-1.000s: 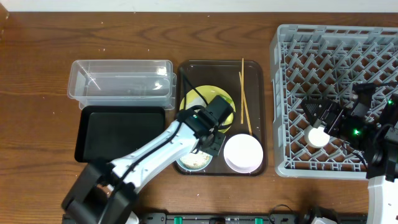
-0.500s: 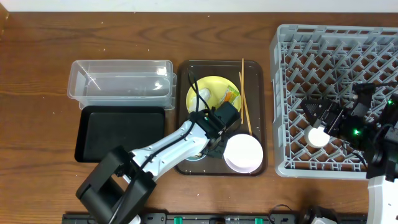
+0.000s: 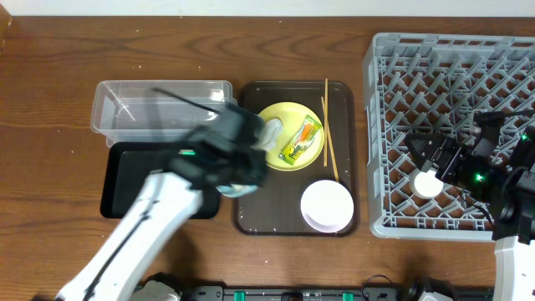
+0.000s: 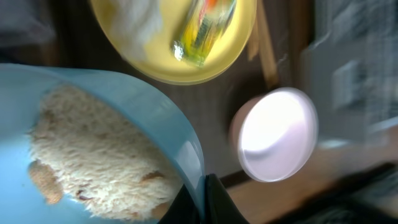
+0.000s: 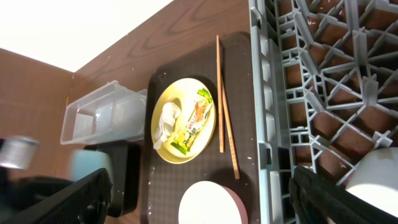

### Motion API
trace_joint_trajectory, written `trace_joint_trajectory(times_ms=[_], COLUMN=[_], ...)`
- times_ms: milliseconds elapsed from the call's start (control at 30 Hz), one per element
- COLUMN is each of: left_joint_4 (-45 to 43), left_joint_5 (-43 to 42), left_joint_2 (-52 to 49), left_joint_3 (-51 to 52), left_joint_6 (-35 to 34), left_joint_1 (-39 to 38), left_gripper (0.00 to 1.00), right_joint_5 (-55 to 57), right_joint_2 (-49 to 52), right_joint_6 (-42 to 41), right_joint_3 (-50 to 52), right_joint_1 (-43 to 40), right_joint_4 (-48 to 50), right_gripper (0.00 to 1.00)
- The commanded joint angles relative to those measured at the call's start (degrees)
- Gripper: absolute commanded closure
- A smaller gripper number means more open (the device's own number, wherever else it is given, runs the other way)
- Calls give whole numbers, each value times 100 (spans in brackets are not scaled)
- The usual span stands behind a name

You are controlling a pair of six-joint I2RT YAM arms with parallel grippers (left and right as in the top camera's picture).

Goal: Sort waste into correct bins and load items into the dishwasher rack
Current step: 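Grasp the blue rice bowl with the left gripper and lift it, then tip the blue bowl to pour rice onto the black tray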

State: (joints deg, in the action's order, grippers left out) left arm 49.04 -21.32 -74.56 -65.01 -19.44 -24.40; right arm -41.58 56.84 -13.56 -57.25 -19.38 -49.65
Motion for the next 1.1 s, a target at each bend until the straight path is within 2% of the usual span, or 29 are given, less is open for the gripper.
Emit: trace_joint_trajectory(times_ms=[0,100,200,367,467,800,933,1000,1033,1067], left_joint_4=[122,363,632,750,750,761,640,984,883,595], left_joint_5=[-2046,-3407,-4393,-5945,-6583,-6874,-6367,-6577,-6492,-6168], left_joint_2=[269,188,-66,-822,-1281,-1567,-1567,-1565,-1567,-1582], left_joint_3=[-79,72,389,935,1058,1058,1064,1069,1069,1069], left_joint_6=[723,1338,2020,3029,3147,3165,2944,3285,3432,3176], left_joint_1=[1217,2490,3460,4642,5010,5187,5237,5235,5248,5318], left_gripper=[94,94,94,94,94,94,94,94,94,94], right_joint_5=[-22,-22,-24,-22,-22,-22,-20,-20,-22,-22], right_joint_2=[-15,-15,-15,-15,-15,-15,-15,-15,-15,-15], right_joint_6=[79,79,79,79,79,79,79,81,79,79], right_joint_3=[-72,-72,-72,-72,-72,-72,-72,-72,-72,-72], right_joint_1=[-4,-4,-4,-4,-4,-4,-4,-4,-4,-4], right_joint_4=[-2,-4,-4,-2,-4,-4,0,-9,-11,-7], right_gripper=[10,10,10,10,10,9,9,9,9,9])
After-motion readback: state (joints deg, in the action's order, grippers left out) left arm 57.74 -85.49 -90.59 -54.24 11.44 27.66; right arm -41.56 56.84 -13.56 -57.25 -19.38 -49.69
